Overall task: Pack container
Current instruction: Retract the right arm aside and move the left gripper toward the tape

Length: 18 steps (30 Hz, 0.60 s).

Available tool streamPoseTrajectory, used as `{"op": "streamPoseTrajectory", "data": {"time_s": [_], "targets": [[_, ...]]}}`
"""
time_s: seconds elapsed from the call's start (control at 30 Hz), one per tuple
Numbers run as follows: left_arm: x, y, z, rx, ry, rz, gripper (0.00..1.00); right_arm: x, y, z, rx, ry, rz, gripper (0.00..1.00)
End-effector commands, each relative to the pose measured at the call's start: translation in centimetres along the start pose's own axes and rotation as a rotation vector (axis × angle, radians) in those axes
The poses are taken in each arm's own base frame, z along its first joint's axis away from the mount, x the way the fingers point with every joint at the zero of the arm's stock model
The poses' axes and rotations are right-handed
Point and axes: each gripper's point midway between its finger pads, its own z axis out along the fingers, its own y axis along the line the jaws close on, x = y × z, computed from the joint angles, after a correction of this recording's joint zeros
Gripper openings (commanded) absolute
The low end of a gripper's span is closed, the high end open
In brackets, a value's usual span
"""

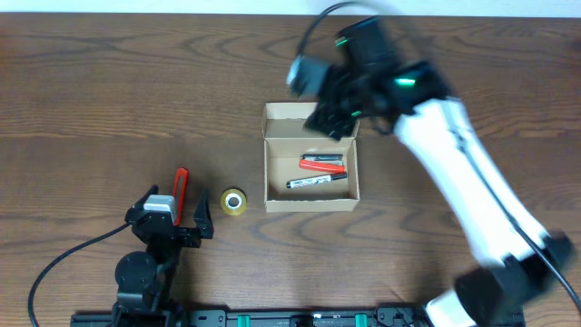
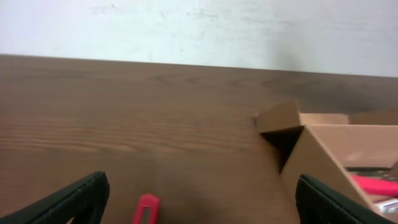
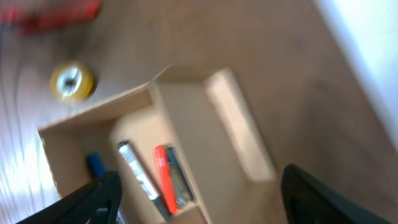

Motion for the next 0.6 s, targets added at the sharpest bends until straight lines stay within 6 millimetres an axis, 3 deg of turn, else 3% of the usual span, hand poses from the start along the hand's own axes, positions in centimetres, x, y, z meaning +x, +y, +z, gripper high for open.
{"op": "streamPoseTrajectory", "data": {"time_s": [0.0,0.1,0.27,0.37,0.57], "targets": [[-0.3,-1.0,-0.7,0.048,0.047,-0.163,0.95,1.3,-3.5,-5.6,0.125,-0.057,0.279,0.75],[-1.8,-0.8,-1.8,0.007,0.120,-0.174,0.95,4.2,-6.4,-9.4,0.239,-0.056,0.371,0.77],[-4.7,0.0,-1.9,-0.093,0.313,-0.167,0.95,11.8,-12.6,-14.5,0.473,0.004,0.624,0.94],[-6.4,0.1,-0.7,-0.142,0.505,-0.168,0.95,16.5,-15.2,-16.7,0.557,0.019,0.783,0.99],[-8.3,0.2,2.4,-0.211,0.799,-0.167,0.95,23.7,-17.7,-19.2,0.635,0.056,0.983,0.99]]}}
